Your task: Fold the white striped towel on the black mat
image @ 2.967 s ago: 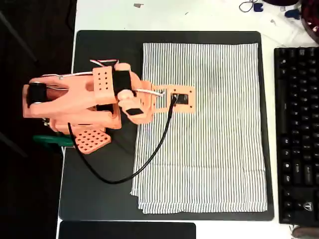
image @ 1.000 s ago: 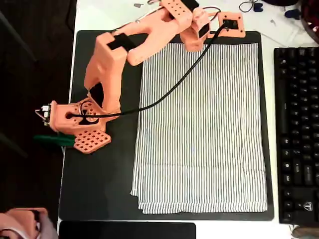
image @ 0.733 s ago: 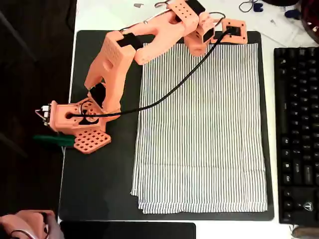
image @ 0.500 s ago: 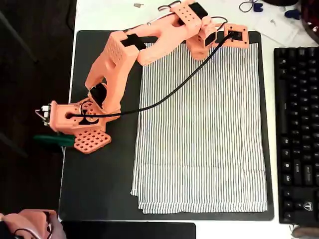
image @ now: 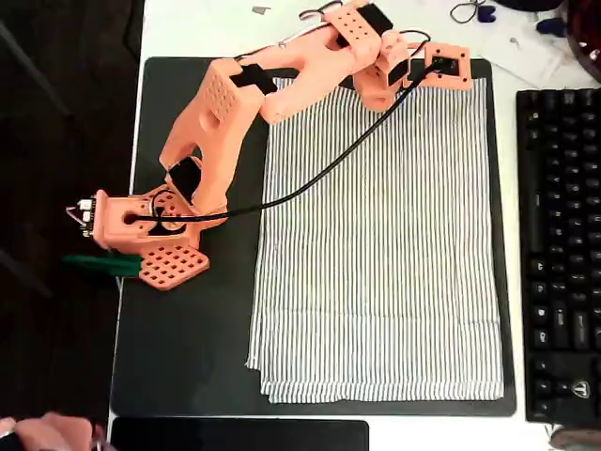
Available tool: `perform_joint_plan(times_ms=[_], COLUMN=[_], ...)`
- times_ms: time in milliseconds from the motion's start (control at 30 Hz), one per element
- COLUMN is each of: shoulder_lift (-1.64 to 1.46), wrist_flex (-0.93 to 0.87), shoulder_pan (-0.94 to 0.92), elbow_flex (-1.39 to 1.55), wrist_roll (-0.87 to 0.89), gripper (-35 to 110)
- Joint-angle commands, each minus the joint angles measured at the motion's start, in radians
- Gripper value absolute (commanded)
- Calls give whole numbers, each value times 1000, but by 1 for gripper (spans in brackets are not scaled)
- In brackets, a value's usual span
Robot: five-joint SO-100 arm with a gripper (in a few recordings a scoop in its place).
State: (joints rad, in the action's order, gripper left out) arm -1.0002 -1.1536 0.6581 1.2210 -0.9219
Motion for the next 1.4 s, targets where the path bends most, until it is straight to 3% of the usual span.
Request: perform_joint_plan(times_ms=[0,433,733,1000,1133,1367], shoulder_lift=[-66,-443,-707,-653,-666,-709], wrist_flex=[-31,-357,-486,-511,-558,-399], shoulder_pan=[-32,-130,-453,-733,-649,-229], elbow_flex=[11,58,103,29,46,241], wrist_roll=[-2,-55,-285,-471,-356,-74], gripper=[0,0,0,0,6,14])
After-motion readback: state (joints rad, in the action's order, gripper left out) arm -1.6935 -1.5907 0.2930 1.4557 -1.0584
